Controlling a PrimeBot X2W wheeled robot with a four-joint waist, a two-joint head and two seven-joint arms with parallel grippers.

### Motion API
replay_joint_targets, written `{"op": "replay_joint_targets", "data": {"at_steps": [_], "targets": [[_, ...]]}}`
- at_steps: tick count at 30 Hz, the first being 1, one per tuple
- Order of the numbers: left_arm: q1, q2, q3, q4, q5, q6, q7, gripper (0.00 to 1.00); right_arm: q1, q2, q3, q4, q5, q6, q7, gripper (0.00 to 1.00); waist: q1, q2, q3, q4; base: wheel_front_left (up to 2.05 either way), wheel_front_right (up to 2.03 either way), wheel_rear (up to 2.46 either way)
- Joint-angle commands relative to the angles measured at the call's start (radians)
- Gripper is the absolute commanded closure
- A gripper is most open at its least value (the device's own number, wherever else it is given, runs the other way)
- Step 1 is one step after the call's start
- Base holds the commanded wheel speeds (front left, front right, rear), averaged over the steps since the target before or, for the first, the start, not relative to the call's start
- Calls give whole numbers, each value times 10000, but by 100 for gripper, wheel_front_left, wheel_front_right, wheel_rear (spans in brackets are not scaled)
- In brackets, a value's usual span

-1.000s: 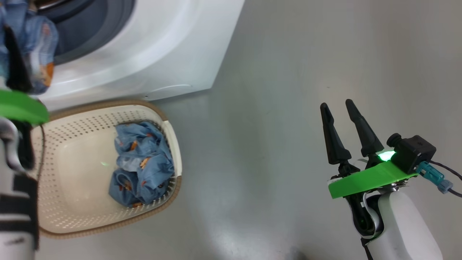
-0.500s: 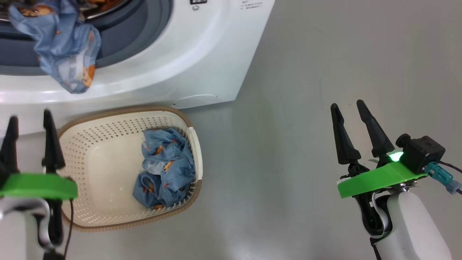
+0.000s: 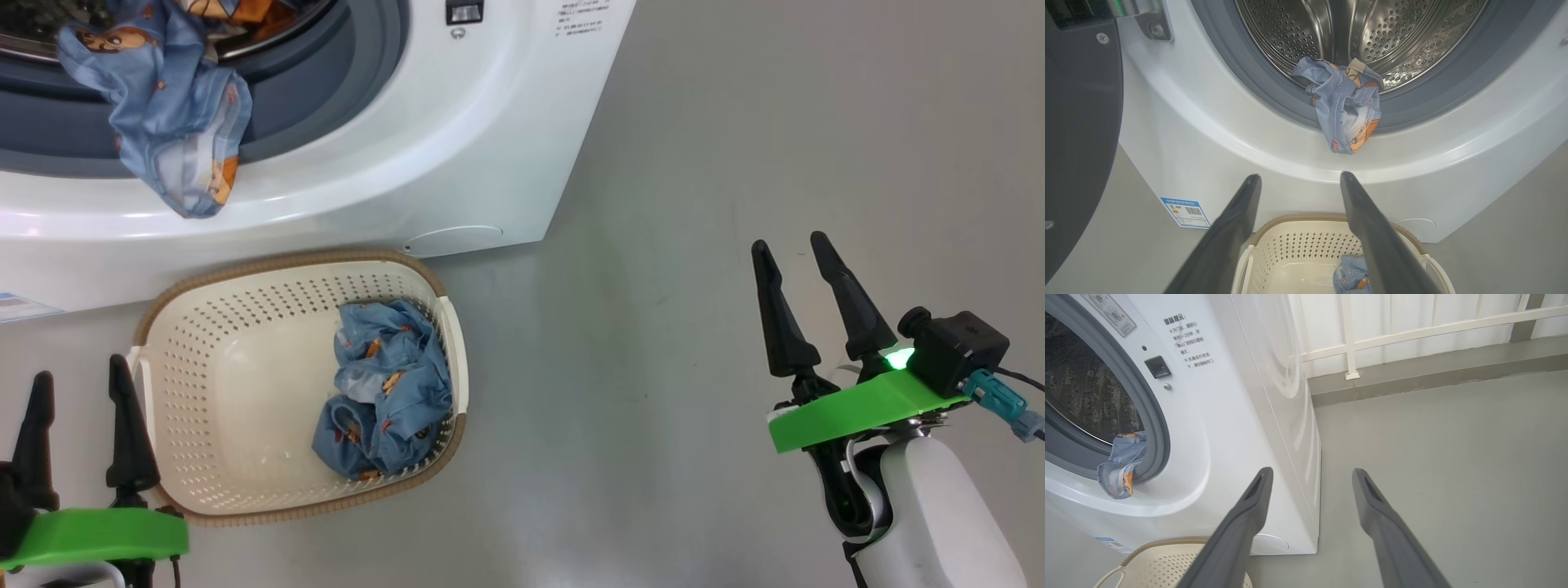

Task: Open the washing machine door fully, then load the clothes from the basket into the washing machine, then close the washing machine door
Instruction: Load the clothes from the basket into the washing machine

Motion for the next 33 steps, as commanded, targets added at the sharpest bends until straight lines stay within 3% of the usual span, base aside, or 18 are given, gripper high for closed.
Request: {"op": "replay_joint_targets", "data": {"at_steps": [1,12,24,33], "targets": [[103,120,382,-330,66,-25,-53,0,218,-38,235,-202,-47,16,-48,0,0,0,6,6,0,0,0],[-677,328,8,128,-199,-25,-53,0,169,-2,147,-274,-77,16,-48,0,0,0,213,26,0,0,0],[-3532,1008,-1121,2373,-683,-25,-53,0,-100,165,103,-342,-115,16,-48,0,0,0,788,-1,0,0,0],[-4984,1157,-1625,3965,-742,-25,-53,0,-280,274,140,-365,-108,16,-48,0,0,0,1069,-190,0,0,0]]}}
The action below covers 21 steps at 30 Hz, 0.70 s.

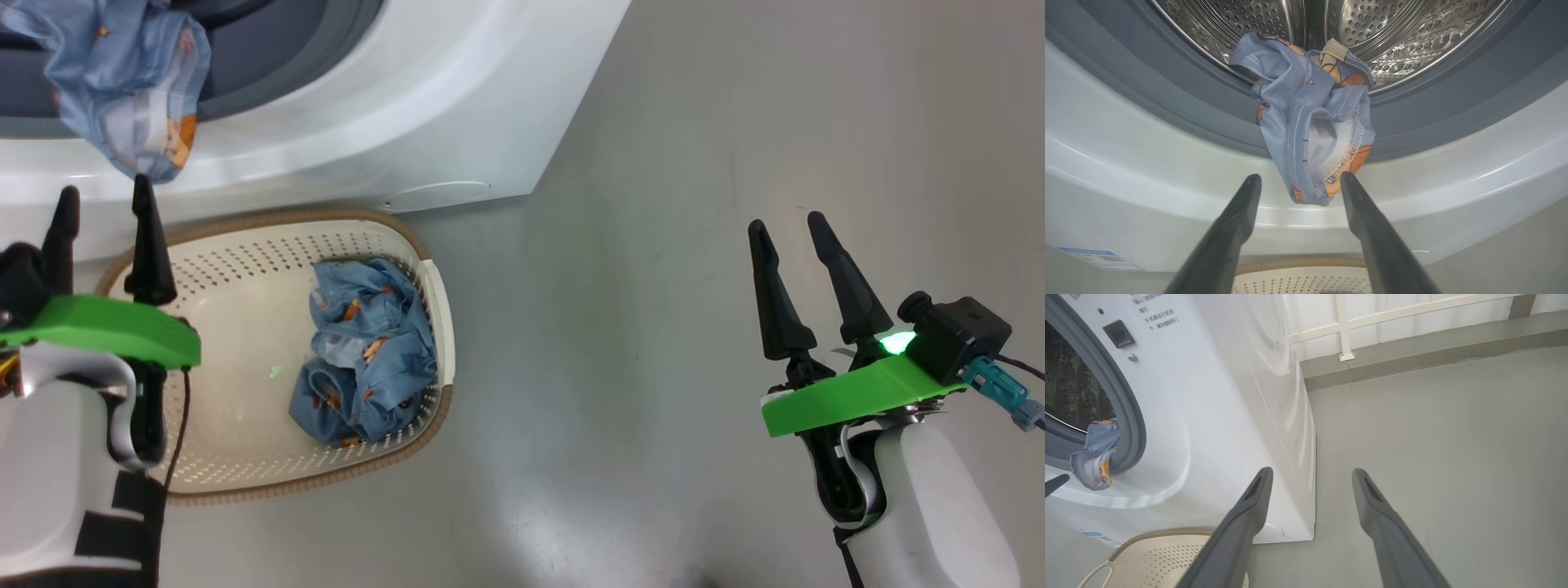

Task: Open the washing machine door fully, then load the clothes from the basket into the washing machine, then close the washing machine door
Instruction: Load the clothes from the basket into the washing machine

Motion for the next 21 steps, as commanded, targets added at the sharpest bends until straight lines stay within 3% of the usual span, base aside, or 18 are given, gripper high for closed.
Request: {"op": "replay_joint_targets", "data": {"at_steps": [1,12,15,16,21], "targets": [[-274,402,188,14,-56,-25,-53,0,-29,28,234,-255,-105,16,-48,0,0,0,69,-72,0,0,0],[-1433,658,371,1418,-121,-25,-53,1,-129,114,369,-267,-102,16,-48,0,0,0,263,-378,0,0,0],[-1602,745,368,1684,-101,-25,-53,83,-105,130,382,-252,-82,16,-48,0,0,0,241,-460,0,0,0],[-1650,772,346,1759,-110,-25,-53,100,-99,134,389,-244,-75,16,-48,0,0,0,230,-488,0,0,0],[-1844,910,36,1812,-221,-25,-53,100,-44,154,353,-243,-69,16,-48,0,0,0,183,-557,0,0,0]]}}
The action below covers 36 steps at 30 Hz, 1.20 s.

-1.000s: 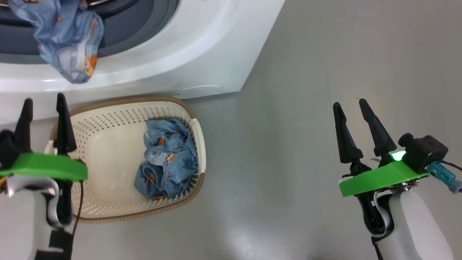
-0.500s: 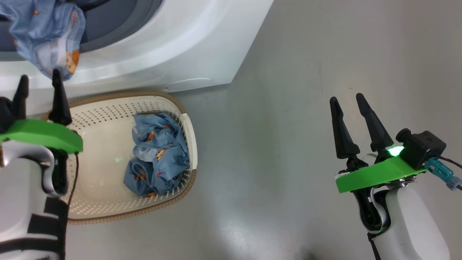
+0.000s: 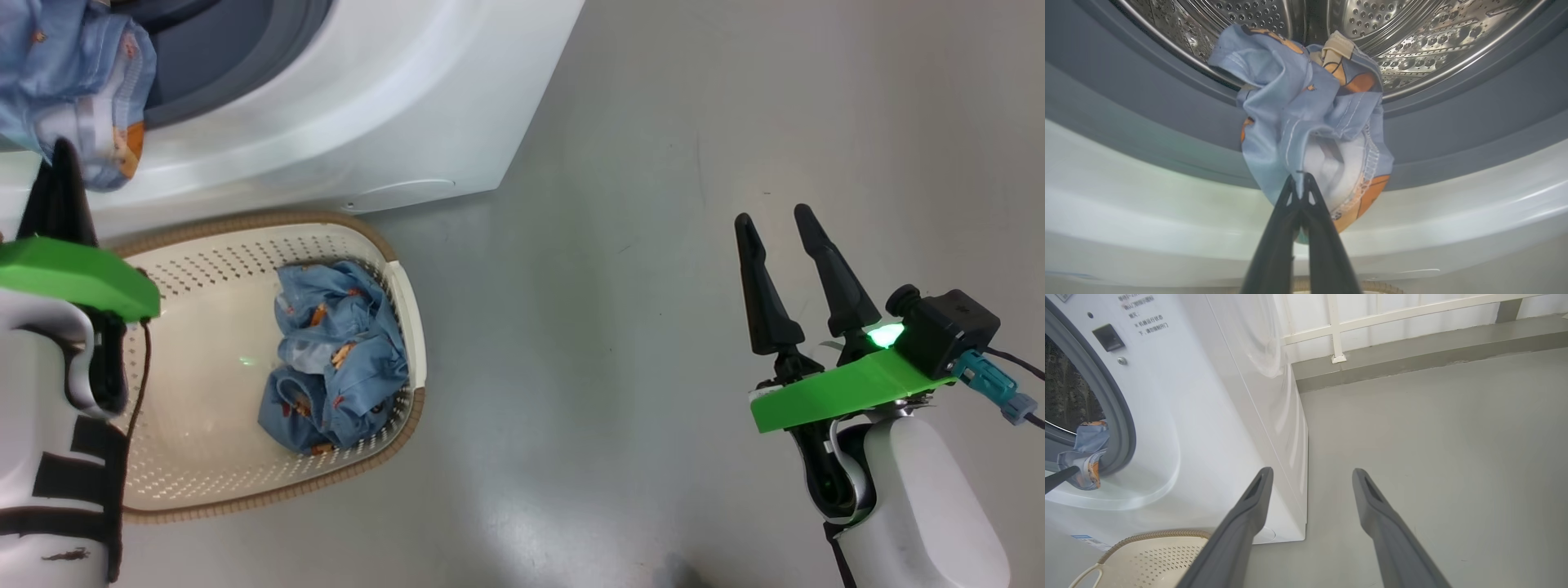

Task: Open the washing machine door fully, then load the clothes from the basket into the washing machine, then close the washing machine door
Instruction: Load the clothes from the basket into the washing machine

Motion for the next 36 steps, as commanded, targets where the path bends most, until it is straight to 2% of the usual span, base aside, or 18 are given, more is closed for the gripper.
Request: {"op": "replay_joint_targets", "data": {"at_steps": [1,8,19,23,27,36], "targets": [[-157,467,161,-302,-45,-25,-53,100,116,67,158,-232,-61,14,-48,0,0,0,-9,-4,0,0,0],[-735,631,-297,-1096,-136,-25,-53,100,137,86,221,-221,98,14,-48,0,0,0,31,6,0,0,0],[-3801,1643,-1631,1657,-507,-25,-53,100,-59,90,1041,-152,741,14,-48,0,0,0,171,-612,0,0,0],[-4868,1999,-1401,1408,-362,28,-53,100,-92,90,1153,-204,887,14,-48,0,0,0,333,-858,0,0,0],[-4999,1989,-837,897,-36,191,-53,100,-122,90,1191,-260,974,14,-48,0,0,0,475,-1027,0,0,0],[-5036,1935,-1446,2860,836,130,-53,100,-137,91,1281,-269,1095,14,-48,0,0,0,557,-1189,0,0,0]]}}
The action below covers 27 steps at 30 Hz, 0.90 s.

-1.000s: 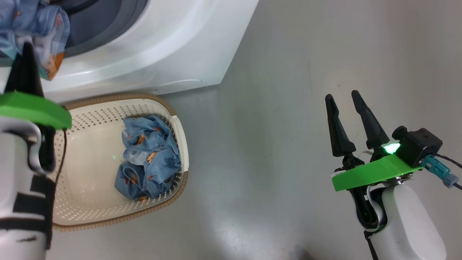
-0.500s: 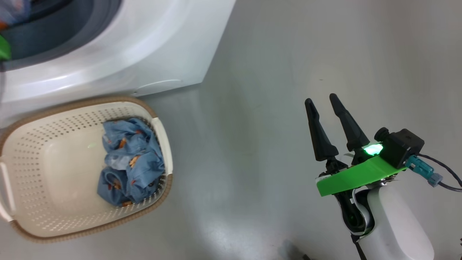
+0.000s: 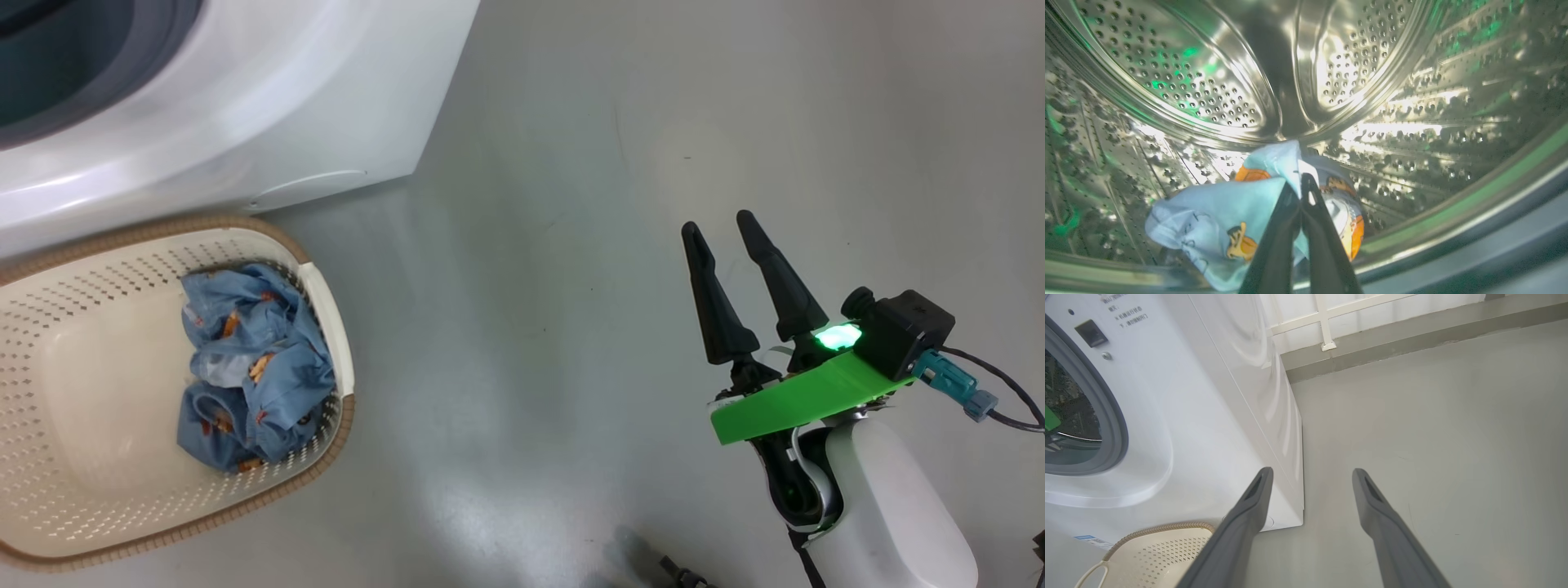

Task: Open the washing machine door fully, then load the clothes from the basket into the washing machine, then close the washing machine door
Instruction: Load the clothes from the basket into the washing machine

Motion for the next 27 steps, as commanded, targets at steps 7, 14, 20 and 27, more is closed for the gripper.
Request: {"op": "replay_joint_targets", "data": {"at_steps": [7,14,20,27], "targets": [[-568,415,-440,1634,346,-76,378,100,-67,35,288,-239,263,16,-48,0,-1,0,-16,-33,0,0,0],[-834,308,-566,2150,236,-104,610,0,-58,35,223,-226,241,16,-48,0,-1,0,-116,60,0,0,0],[-626,27,-382,2216,-225,-143,218,0,-37,35,115,-186,131,16,-48,0,-1,0,-308,242,0,0,0],[298,-419,31,1328,-969,-167,-41,0,106,35,-151,-127,-148,16,-48,0,-1,0,-667,612,0,0,0]]}}
